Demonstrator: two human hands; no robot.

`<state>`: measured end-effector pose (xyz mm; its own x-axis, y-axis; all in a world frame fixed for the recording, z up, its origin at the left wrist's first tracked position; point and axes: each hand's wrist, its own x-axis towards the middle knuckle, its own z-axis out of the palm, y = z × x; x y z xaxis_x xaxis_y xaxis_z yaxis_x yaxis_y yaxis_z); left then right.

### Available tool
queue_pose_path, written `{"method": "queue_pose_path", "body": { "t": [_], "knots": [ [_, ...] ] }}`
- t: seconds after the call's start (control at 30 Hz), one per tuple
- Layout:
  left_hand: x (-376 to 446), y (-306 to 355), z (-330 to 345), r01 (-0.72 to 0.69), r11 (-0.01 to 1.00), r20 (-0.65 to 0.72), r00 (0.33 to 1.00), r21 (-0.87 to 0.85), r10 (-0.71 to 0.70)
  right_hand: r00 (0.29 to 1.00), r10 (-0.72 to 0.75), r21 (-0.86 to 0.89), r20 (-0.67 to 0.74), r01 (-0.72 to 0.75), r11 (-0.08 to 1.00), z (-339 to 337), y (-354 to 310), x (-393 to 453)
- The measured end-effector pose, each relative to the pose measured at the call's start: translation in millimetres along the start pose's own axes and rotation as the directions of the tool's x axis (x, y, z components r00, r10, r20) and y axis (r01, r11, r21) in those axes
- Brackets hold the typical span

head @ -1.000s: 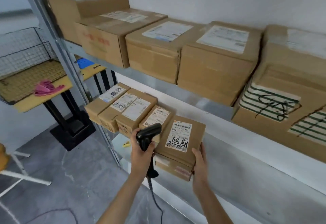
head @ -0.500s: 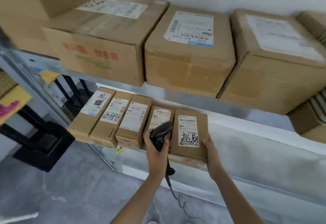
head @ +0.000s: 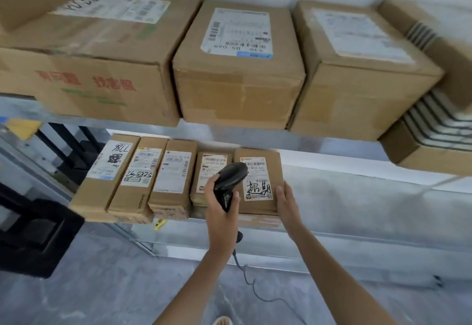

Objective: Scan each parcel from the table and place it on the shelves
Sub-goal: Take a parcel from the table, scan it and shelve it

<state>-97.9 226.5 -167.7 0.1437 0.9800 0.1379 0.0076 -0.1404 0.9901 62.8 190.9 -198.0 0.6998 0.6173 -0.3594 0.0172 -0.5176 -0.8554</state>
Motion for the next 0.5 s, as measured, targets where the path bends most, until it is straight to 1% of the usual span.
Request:
{"method": "queue_pose_path", "body": {
  "t": [0.07, 0.13, 0.2, 0.27, 0.37, 0.5],
  "knots": [
    [-2.1, 3.7, 4.6, -0.054, 0.999, 0.089, 0.995, 0.0, 0.053, 1.0, -0.015, -0.025, 0.012, 0.015, 1.0, -13.3, 1.8, -10.1],
    [-7.9, 10.2, 16.3, -0.095, 0.995, 0.205, 0.975, 0.031, 0.087, 0.997, -0.069, -0.102, -0.018, 0.066, 0.993, -33.8, 9.2, -25.7],
    [-20.5, 17.9, 35.1, -0.16, 0.985, 0.32, 0.938, 0.07, 0.13, 0.99, -0.132, -0.224, -0.054, 0.116, 0.968, -61.9, 21.6, -42.6],
    [-37.3, 28.0, 58.7, -0.219, 0.972, 0.426, 0.89, 0.082, 0.165, 0.978, -0.189, -0.387, -0.085, 0.143, 0.911, -95.7, 38.7, -57.1],
    [-66.2, 42.0, 100.9, -0.251, 0.964, 0.575, 0.803, 0.088, 0.157, 0.956, -0.24, -0.578, -0.168, 0.101, 0.81, -151.4, 60.5, -72.8],
    [-112.4, 64.1, 161.3, -0.319, 0.94, 0.69, 0.708, 0.124, 0.149, 0.915, -0.251, -0.653, -0.317, -0.019, 0.757, -228.0, 82.8, -99.7]
  ]
}}
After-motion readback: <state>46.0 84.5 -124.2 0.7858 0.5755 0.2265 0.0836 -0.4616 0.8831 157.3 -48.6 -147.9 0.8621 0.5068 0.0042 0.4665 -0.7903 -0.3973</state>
